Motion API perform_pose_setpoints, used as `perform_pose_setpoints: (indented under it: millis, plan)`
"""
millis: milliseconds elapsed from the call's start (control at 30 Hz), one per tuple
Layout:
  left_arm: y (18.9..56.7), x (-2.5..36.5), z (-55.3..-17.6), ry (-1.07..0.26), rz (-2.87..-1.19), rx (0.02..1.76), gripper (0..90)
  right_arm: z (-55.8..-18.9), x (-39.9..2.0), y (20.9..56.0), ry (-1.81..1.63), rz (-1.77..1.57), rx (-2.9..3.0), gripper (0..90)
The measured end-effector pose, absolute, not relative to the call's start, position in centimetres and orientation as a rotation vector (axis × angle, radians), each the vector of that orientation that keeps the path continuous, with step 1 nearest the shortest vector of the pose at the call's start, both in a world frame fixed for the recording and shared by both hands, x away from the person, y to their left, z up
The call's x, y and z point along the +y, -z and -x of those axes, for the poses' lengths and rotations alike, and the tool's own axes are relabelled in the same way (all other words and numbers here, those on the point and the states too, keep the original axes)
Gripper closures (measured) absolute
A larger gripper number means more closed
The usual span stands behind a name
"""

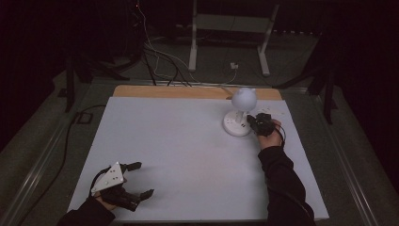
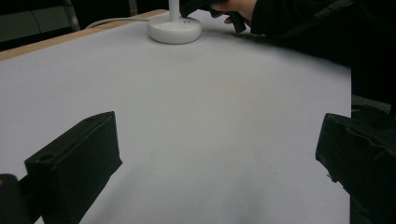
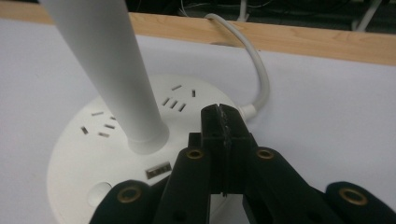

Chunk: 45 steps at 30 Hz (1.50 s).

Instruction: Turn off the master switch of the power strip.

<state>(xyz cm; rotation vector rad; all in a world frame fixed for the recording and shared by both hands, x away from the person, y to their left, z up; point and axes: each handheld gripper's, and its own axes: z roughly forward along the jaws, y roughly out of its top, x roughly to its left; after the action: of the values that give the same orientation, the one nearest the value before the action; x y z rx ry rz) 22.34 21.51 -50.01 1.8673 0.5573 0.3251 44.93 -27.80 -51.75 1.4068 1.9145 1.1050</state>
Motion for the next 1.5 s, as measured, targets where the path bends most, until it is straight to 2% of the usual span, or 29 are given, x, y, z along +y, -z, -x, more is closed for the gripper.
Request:
perform_pose_setpoints:
  millis: [600,1500]
  plan:
    - [50.0,21.4,-22.3,-0.320,-1.870,0.557,0.4,-44.1,-26.9,52.5,-1.019,-1.260,1.872,90.0]
    - [50.0,21.4,-22.3,-0.320,-1.874,0.549,0.4,-43.9,-26.2,52.6,-0.996,-1.300,1.827,90.0]
